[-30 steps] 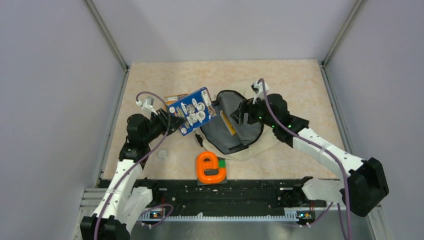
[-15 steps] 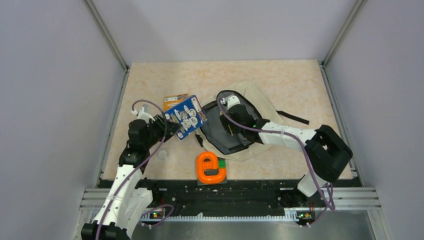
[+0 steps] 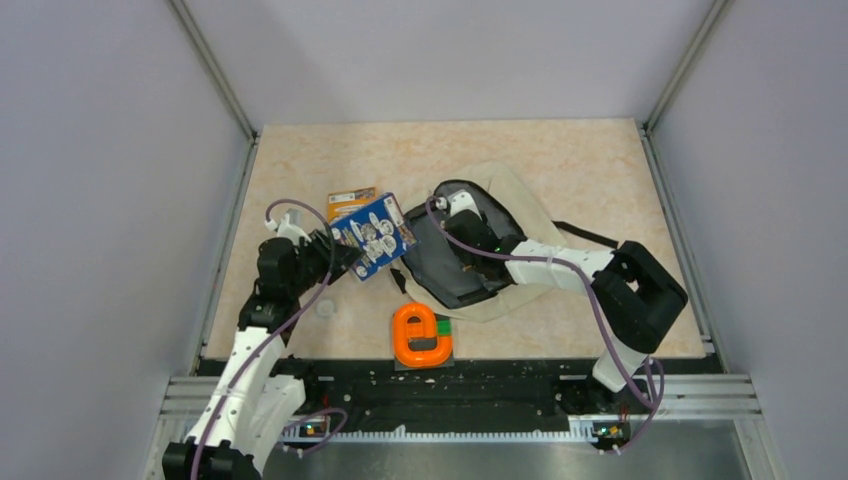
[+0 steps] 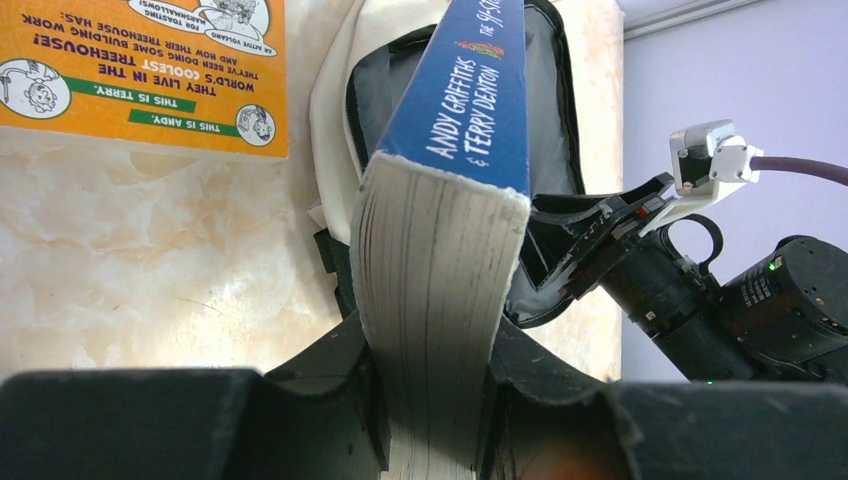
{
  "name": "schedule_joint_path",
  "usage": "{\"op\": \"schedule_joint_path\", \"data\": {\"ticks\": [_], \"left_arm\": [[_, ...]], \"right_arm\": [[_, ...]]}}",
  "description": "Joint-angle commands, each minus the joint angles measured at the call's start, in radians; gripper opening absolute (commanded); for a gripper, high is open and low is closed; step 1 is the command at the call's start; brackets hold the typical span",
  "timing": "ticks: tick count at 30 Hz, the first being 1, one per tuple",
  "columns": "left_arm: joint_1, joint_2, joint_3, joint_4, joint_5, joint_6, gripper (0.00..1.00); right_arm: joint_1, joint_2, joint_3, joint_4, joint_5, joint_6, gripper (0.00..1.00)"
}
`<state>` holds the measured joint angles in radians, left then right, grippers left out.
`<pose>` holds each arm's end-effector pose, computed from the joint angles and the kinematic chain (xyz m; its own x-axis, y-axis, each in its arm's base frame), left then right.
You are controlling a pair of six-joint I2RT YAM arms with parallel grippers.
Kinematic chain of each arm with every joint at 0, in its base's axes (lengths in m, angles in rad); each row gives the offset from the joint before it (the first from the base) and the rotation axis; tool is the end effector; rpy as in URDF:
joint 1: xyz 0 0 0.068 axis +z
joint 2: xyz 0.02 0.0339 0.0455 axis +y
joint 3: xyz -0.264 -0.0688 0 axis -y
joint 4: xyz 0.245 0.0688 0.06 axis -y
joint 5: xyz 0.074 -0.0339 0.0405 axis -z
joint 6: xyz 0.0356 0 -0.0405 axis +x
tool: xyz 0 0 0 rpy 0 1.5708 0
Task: Pack the student bag
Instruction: Place the book in the student bag.
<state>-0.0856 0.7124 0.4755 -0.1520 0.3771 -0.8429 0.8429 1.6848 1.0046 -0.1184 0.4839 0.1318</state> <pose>0.1698 -0.0277 0.2463 -0.5641 -0.6483 -0.5114 -0.0033 0.6211 -0.7837 0.2465 0.2517 0.1928 -0.5309 -0.4210 -0.7355 -0.3784 0.8943 -0.2387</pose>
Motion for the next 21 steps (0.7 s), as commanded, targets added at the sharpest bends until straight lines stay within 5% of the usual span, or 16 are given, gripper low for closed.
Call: {"op": "schedule_joint_path", "data": {"ticks": [1, 5, 9, 11, 21], "left_arm": [[0.006, -0.004, 0.025, 0.134, 0.053, -0.008, 0.0], [0.006, -0.002, 0.015, 0.143, 0.087, -0.018, 0.0], [0.003, 0.004, -0.007, 0.216, 0.138, -0.07, 0.0], [0.002, -0.001, -0.037, 0.276, 0.148, -0.119, 0.0], [-0.088, 0.092, -0.11, 0.515, 0.126, -0.258, 0.0]], "right_arm": [[0.013, 0.022, 0.058, 0.005, 0.071, -0.006, 0.51], [0.013, 0.042, 0.08, -0.005, 0.107, -0.014, 0.46], [0.014, 0.009, 0.091, -0.019, 0.142, 0.011, 0.09], [0.013, -0.022, 0.09, -0.023, 0.146, 0.029, 0.0], [0.012, -0.196, 0.105, -0.051, 0.053, 0.095, 0.0]]}}
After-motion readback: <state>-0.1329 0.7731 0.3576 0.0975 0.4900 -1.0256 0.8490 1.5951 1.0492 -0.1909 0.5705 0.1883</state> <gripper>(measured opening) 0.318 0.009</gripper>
